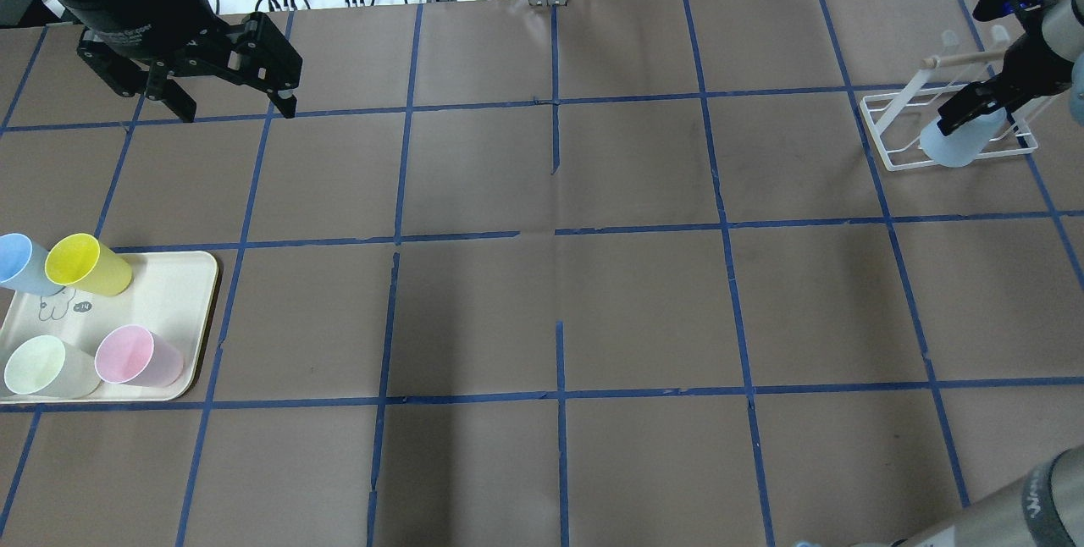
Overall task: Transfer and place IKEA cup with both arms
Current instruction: 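Close the right gripper on the light blue cup's base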
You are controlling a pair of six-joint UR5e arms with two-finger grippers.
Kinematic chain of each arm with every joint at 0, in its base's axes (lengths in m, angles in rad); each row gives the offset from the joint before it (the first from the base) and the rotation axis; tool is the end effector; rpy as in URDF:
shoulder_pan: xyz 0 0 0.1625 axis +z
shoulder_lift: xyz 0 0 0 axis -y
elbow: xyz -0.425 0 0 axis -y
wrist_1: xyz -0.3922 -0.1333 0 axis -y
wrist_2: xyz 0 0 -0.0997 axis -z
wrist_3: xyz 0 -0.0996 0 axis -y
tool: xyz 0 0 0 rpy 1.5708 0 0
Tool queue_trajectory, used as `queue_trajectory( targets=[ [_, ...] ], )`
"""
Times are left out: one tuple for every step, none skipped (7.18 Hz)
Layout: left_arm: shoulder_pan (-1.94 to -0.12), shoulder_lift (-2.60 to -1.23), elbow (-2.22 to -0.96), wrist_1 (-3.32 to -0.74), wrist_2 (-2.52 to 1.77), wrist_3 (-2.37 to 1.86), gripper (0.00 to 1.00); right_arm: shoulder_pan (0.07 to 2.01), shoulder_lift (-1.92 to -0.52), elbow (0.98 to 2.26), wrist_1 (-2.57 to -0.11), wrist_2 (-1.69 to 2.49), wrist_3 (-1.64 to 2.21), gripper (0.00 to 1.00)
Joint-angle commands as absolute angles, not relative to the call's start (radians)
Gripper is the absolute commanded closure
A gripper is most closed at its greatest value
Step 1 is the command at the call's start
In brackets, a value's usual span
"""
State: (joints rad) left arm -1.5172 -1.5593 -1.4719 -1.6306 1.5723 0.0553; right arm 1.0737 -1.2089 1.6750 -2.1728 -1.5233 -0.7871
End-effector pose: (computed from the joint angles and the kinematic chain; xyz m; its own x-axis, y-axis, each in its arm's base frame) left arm -0.1067 -0.4960 0.5362 -1.0000 0.0016 -0.0043 0.0018 0.9987 -0.0504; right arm -0.1710 -0.6047 0.2987 -0.9566 -0.2846 0.0628 -0.2905 0.9481 -0.1290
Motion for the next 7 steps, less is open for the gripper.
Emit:
queue_trajectory(
  targets=[
    [-1.517,-1.557,-1.473,-1.631,1.572,0.055,0.0,1.074,-1.206,1.675,-2.172,-1.523,-0.787,0.09],
    [-1.517,-1.557,-1.473,-1.631,1.572,0.055,0.0,1.074,-1.206,1.674,-2.172,-1.523,-0.787,0.18],
    [-1.517,-1.557,-1.474,-1.631,1.571,0.055,0.0,1.074,-1.207,1.674,-2.172,-1.523,-0.787,0.31],
    [-1.517,-1.557,-1.473,-1.631,1.571,0.055,0.0,1.074,-1.209,1.674,-2.172,-1.523,-0.787,0.52],
    [-1.517,-1.557,-1.473,-1.631,1.571,0.057,0.0,1.074,-1.212,1.672,-2.172,-1.526,-0.787,0.7],
    [-1.517,-1.557,-1.473,-1.631,1.571,0.057,0.0,1.074,-1.21,1.658,-2.171,-1.525,-0.787,0.84],
    [-1.516,-1.557,-1.474,-1.631,1.571,0.057,0.0,1.074,-1.209,1.649,-2.168,-1.526,-0.787,0.97]
  ],
)
